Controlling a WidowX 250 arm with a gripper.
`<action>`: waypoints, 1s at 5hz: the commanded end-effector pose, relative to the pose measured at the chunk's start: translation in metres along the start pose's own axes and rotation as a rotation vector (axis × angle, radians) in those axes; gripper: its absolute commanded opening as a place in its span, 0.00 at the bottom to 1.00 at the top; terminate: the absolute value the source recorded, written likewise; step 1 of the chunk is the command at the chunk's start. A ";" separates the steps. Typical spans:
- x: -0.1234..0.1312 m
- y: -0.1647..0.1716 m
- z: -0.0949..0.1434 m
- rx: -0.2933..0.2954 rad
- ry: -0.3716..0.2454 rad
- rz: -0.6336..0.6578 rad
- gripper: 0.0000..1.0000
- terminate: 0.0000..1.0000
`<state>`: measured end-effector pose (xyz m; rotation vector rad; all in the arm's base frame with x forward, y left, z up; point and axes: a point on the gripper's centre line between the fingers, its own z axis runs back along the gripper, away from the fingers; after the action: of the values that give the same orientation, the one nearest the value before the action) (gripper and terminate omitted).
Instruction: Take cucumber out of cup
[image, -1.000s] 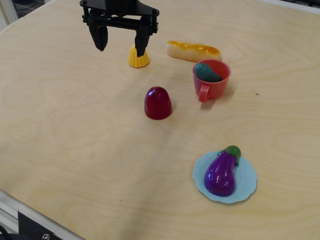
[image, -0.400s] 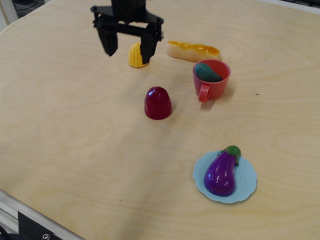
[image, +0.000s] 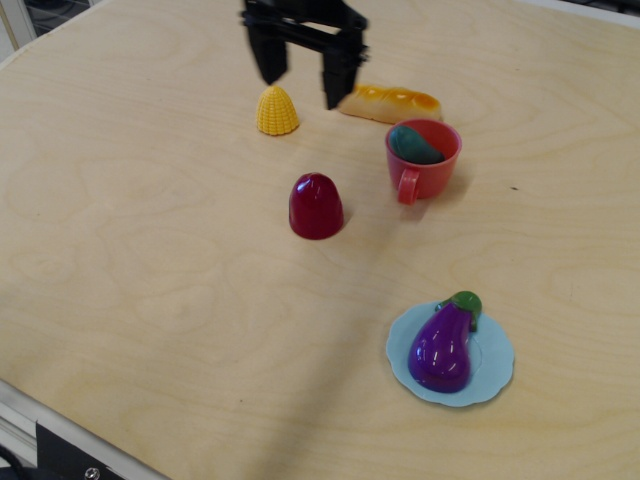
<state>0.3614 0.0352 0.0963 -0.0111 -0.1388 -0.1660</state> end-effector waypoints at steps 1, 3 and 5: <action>0.022 -0.048 0.008 -0.069 -0.074 -0.214 1.00 0.00; 0.033 -0.056 -0.013 -0.049 -0.027 -0.250 1.00 0.00; 0.033 -0.054 -0.021 -0.040 0.000 -0.243 1.00 0.00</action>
<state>0.3838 -0.0238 0.0611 -0.0450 -0.0788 -0.4072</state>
